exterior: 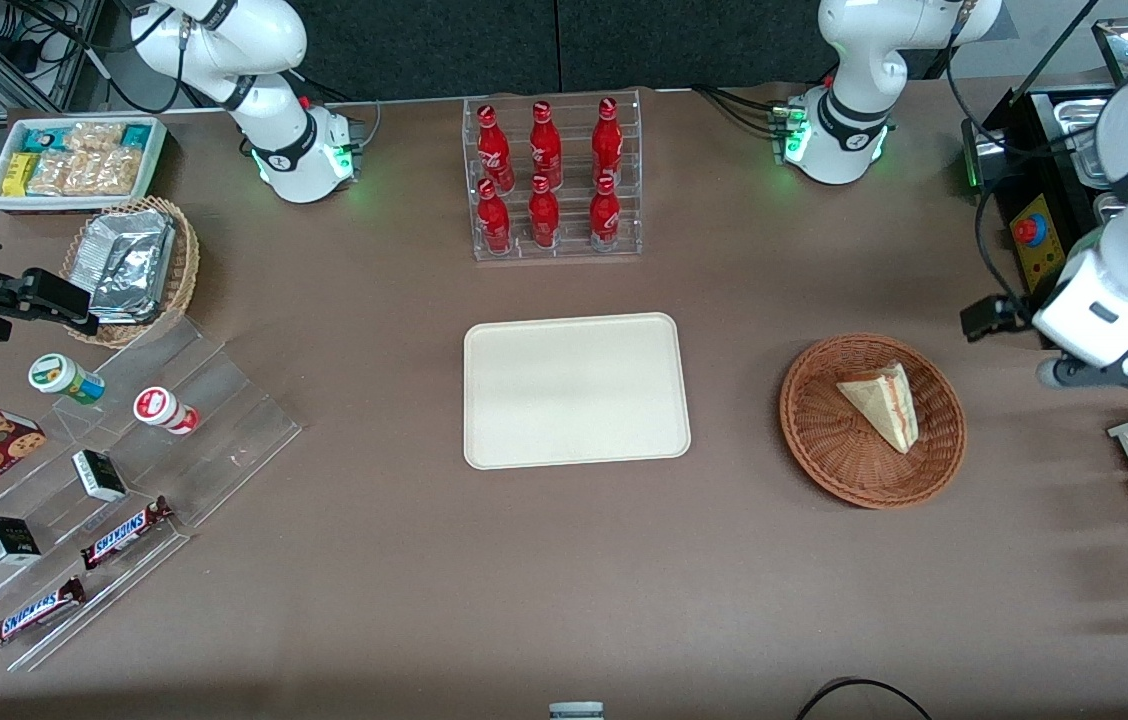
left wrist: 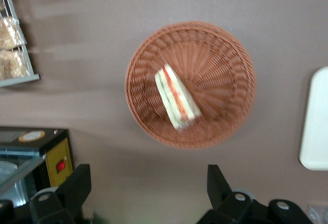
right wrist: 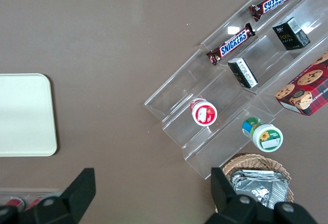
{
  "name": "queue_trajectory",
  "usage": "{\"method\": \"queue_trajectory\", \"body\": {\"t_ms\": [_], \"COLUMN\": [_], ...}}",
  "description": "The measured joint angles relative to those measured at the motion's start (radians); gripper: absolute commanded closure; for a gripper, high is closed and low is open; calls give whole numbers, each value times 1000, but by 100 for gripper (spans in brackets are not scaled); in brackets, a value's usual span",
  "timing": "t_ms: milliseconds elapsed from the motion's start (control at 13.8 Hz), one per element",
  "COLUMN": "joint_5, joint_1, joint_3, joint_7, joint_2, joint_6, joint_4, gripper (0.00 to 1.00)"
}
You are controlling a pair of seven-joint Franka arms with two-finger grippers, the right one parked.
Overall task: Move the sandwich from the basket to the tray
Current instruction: 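Move the left gripper over the wrapped sandwich in the wicker basket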
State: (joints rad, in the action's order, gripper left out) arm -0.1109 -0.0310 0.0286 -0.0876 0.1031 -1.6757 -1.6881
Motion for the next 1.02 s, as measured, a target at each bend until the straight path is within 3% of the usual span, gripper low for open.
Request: {"method": "queue_trajectory", "body": {"t_ms": [290,653,1016], "joint_5": [-1,24,28], "joint_1": [1,-2,-6], "joint_3": [-36,-32,-28], "joint_7": [-42,-281,-398], "joint_2": [-2,-1,-2], "joint_6": [-185,-285,-505], "joint_4": [-138,-256,-435], "gripper": [0,0,0]}}
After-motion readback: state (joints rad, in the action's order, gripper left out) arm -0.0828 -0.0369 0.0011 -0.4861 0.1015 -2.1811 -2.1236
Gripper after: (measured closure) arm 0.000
